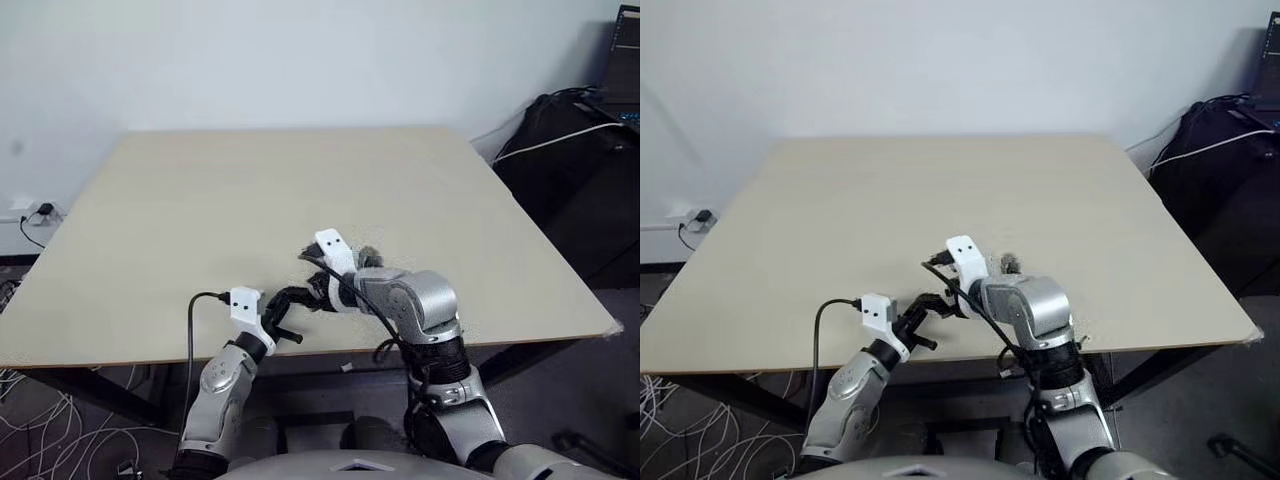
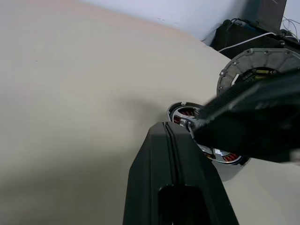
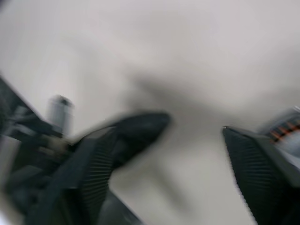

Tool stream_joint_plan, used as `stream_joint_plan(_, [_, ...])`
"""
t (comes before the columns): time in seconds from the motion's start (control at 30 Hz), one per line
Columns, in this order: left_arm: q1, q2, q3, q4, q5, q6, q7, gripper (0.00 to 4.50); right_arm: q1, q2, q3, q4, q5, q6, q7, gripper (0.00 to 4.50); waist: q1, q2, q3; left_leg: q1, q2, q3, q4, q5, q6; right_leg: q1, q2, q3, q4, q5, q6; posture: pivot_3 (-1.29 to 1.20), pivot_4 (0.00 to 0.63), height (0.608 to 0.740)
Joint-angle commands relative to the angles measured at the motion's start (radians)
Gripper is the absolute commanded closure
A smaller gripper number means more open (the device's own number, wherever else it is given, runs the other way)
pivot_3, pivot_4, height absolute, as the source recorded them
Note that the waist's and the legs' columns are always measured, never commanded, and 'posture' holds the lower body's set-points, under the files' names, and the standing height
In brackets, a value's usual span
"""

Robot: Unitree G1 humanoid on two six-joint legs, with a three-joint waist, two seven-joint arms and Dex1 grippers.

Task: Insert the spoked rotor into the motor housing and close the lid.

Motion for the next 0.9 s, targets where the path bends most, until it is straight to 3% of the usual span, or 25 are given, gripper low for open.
stream_joint_plan(0.03, [-0.009,-0.008,-0.002,-0.03,-0.006,-0.008,-0.001,4.5,-0.047,0.076,-0.094,-0.078,0.088,0.026,0.004,0.6,0.0,0.0,0.0,0.0,0.0,0.0,0.0,0.0,0.0,0.0,0.0,0.0,0.0,0.0,0.0,0.0,0.0,0.74])
stream_joint_plan(0.17, [-0.007,-0.007,-0.002,-0.033,-0.008,-0.004,-0.003,4.5,-0.081,0.119,-0.167,-0.136,0.152,-0.069,-0.003,0.6,0.002,0.0,0.0,0.0,0.0,-0.001,0.0,0.0,0.0,-0.001,0.0,-0.001,-0.001,0.0,0.0,0.0,0.0,0.74])
stream_joint_plan(0.3, [-0.007,-0.004,-0.002,-0.033,-0.008,-0.003,-0.006,4.5,-0.076,-0.041,-0.005,-0.169,-0.031,-0.443,-0.064,0.6,-0.003,0.001,0.0,0.001,-0.001,0.0,0.0,0.0,0.0,-0.003,-0.001,0.0,-0.002,0.0,-0.001,0.0,0.0,0.74])
stream_joint_plan(0.43, [-0.008,-0.001,-0.003,-0.033,-0.007,-0.002,-0.008,4.5,-0.045,-0.25,0.12,-0.098,-0.283,-0.775,-0.163,1.54,-0.002,0.0,0.0,0.001,-0.001,0.001,0.0,0.0,0.0,-0.002,-0.001,0.001,-0.002,-0.002,-0.003,0.0,0.0,0.74])
stream_joint_plan(0.57, [-0.012,0.004,-0.004,-0.034,-0.005,0.002,-0.011,4.5,0.009,-0.352,0.095,-0.049,-0.386,-0.871,-0.236,2.84,-0.001,0.0,0.0,0.001,-0.002,0.002,0.0,0.001,0.0,0.001,-0.001,0.003,-0.001,-0.002,-0.003,0.0,0.0,0.74])
stream_joint_plan(0.73, [-0.014,0.011,-0.003,-0.038,-0.005,0.01,-0.015,4.5,0.111,-0.425,-0.004,-0.086,-0.397,-0.82,-0.242,4.45,0.002,0.0,0.0,0.001,-0.001,0.003,0.0,0.002,0.001,0.001,0.0,0.004,0.0,-0.002,-0.003,0.0,0.0,0.74])
stream_joint_plan(0.9, [-0.018,0.016,-0.003,-0.036,-0.003,0.014,-0.017,4.5,0.252,-0.5,-0.06,-0.178,-0.399,-0.736,-0.185,4.48,0.004,-0.001,0.0,0.001,-0.001,0.003,0.0,0.002,0.002,0.001,-0.001,0.004,-0.001,-0.002,-0.003,0.0,0.0,0.74])
